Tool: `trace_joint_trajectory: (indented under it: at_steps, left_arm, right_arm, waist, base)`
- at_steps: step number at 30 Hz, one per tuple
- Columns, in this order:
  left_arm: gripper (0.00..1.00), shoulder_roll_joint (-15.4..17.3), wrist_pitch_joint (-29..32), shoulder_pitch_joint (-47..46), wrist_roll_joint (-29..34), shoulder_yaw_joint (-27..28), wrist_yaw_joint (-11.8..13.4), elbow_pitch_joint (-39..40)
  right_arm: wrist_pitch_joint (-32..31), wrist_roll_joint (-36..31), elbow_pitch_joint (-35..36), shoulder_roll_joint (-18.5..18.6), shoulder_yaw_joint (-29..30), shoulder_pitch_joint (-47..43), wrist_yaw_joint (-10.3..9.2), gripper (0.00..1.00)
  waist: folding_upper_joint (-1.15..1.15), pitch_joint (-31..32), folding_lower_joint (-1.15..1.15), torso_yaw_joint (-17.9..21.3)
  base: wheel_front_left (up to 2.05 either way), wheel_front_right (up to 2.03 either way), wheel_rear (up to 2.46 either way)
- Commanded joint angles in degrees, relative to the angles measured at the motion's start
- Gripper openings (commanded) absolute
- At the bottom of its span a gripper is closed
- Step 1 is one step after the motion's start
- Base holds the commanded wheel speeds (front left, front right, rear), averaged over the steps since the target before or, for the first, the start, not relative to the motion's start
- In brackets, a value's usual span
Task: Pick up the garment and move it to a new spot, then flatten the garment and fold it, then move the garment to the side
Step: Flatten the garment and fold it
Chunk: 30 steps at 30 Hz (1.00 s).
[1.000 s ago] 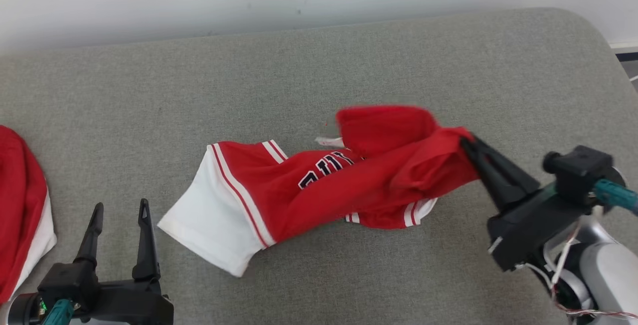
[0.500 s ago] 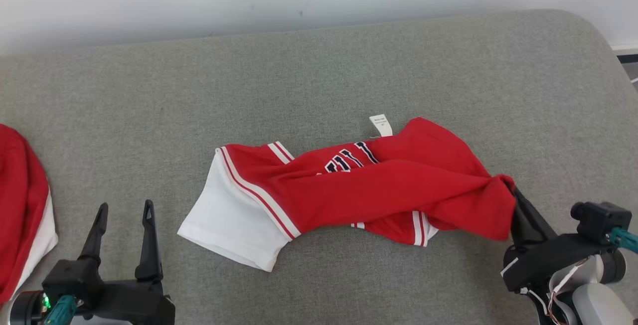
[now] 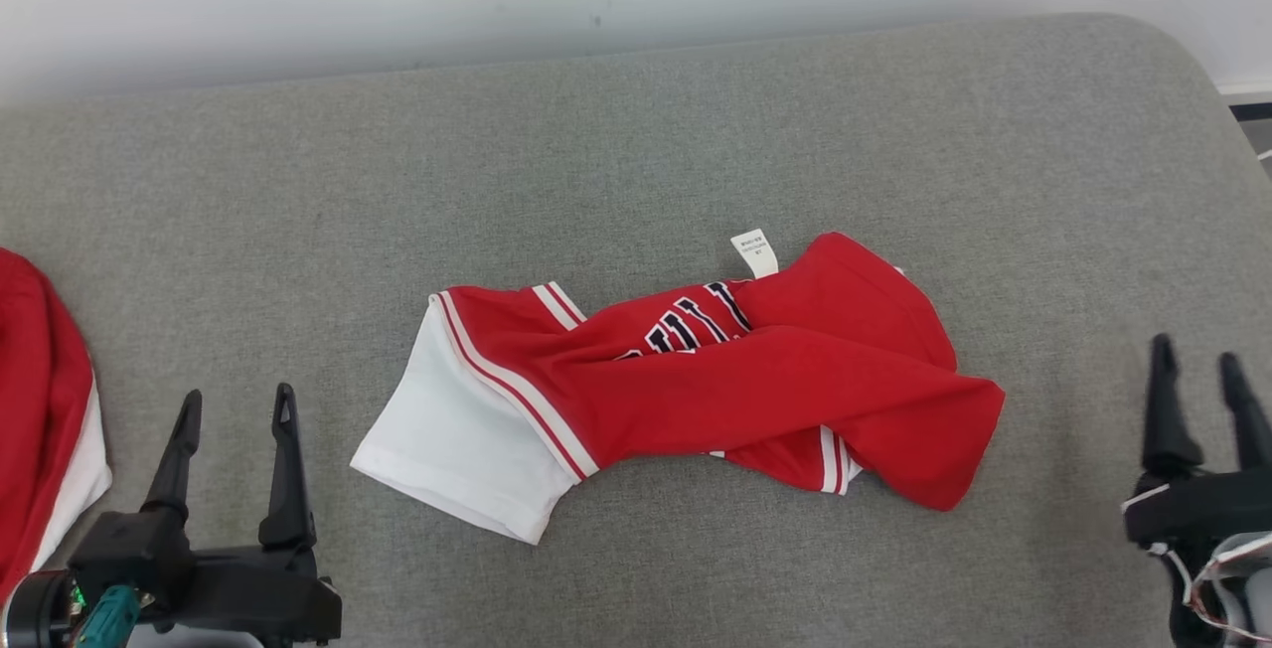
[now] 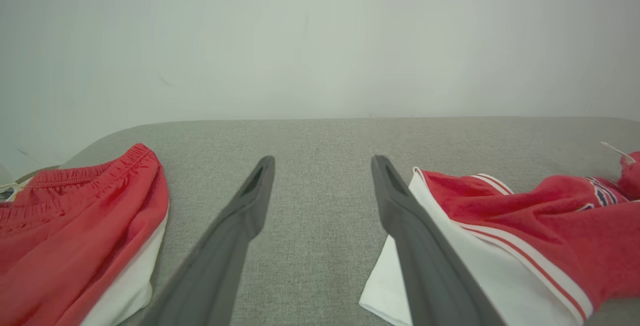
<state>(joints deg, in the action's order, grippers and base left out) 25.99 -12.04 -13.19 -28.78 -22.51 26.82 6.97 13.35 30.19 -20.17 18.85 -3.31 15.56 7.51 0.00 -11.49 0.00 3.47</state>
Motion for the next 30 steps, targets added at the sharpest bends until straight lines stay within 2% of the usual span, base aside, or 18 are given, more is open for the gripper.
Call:
trace_joint_trajectory:
  at_steps: [1, 6, 14, 22, 30]
  left_arm:
    - [1.00, 0.5, -0.5, 0.6, 0.5, 0.3, 0.3, 0.3]
    - [1.00, 0.7, -1.1, 1.5, 0.9, 1.2, 1.2, 1.8]
    - [1.00, 0.6, -1.4, 3.1, 2.1, 0.5, 2.2, 3.7]
    - [1.00, 0.2, -1.5, 5.9, 1.5, -0.2, 2.7, 3.9]
    - [1.00, 0.8, 0.2, 7.3, 1.8, -2.0, 2.2, 2.3]
  right_arm:
    - [0.7, -1.4, 1.5, -0.9, 1.8, -0.8, -0.03, 1.00]
    - [1.3, -6.8, 10.0, -4.1, 4.7, -2.1, -0.03, 1.00]
    - [-2.9, -14.5, 22.2, -8.6, -1.0, -7.1, -0.04, 1.00]
    - [-5.9, -17.4, 25.6, -9.7, -7.8, -12.4, -0.03, 1.00]
    - [-8.1, -18.9, 27.2, -10.5, -8.5, -16.3, -0.03, 1.00]
  waist:
    - [0.00, 0.3, 0.00, 0.1]
    - [0.00, 1.2, 0.00, 0.5]
    - [0.00, 3.6, 0.00, 0.3]
    - [0.00, 6.5, 0.00, 0.2]
    - [0.00, 8.7, 0.00, -0.1]
  base:
    - [0.00, 0.00, 0.00]
    - [0.00, 0.00, 0.00]
    - [0.00, 0.00, 0.00]
    - [0.00, 0.00, 0.00]
    - [0.00, 0.00, 0.00]
